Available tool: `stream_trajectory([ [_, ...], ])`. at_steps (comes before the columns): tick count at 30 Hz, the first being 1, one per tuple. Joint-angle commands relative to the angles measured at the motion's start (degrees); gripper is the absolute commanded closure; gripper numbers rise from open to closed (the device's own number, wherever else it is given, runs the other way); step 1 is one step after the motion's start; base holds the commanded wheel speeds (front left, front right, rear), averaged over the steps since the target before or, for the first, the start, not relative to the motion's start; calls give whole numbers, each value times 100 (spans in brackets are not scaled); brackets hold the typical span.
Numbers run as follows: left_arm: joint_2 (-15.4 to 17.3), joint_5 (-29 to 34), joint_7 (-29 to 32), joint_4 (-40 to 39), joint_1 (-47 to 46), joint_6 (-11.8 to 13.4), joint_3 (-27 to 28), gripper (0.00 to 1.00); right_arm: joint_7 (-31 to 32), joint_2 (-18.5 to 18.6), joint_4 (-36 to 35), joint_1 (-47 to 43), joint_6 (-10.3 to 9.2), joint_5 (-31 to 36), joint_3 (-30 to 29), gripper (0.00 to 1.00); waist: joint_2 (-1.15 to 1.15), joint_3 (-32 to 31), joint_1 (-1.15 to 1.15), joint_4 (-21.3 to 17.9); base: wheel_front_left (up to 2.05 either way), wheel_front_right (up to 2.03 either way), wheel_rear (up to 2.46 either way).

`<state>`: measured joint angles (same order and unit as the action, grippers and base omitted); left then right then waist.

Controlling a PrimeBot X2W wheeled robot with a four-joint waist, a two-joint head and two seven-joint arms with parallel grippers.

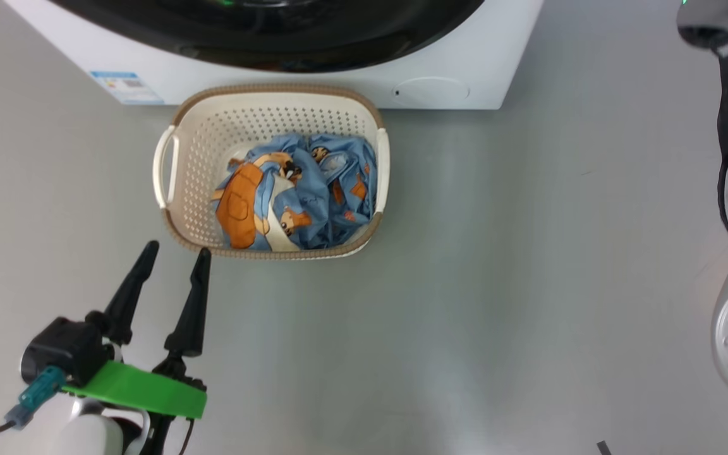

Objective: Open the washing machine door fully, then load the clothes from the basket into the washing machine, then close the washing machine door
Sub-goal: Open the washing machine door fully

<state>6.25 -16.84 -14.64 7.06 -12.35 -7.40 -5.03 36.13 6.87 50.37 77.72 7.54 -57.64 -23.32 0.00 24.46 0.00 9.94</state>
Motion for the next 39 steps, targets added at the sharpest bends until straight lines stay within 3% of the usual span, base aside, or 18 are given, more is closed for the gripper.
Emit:
stream_trajectory([
  [1,116,-72,-36,-133,-174,-9,142,0,-35,-178,-80,348,-5,148,-34,100,0,133,0,114,0,0,0],
  [13,8,-232,-36,-121,-460,-9,-80,0,-249,-353,366,1226,-5,963,-251,100,0,525,0,425,0,0,0],
  [30,-156,-350,-36,-116,-616,-9,-310,0,-883,-290,1004,1654,-5,1968,-820,100,0,657,0,845,0,0,0],
  [39,-182,-355,-36,-130,-630,-9,-237,0,-336,-358,1183,1764,-5,2082,-806,100,0,694,0,866,0,0,0],
])
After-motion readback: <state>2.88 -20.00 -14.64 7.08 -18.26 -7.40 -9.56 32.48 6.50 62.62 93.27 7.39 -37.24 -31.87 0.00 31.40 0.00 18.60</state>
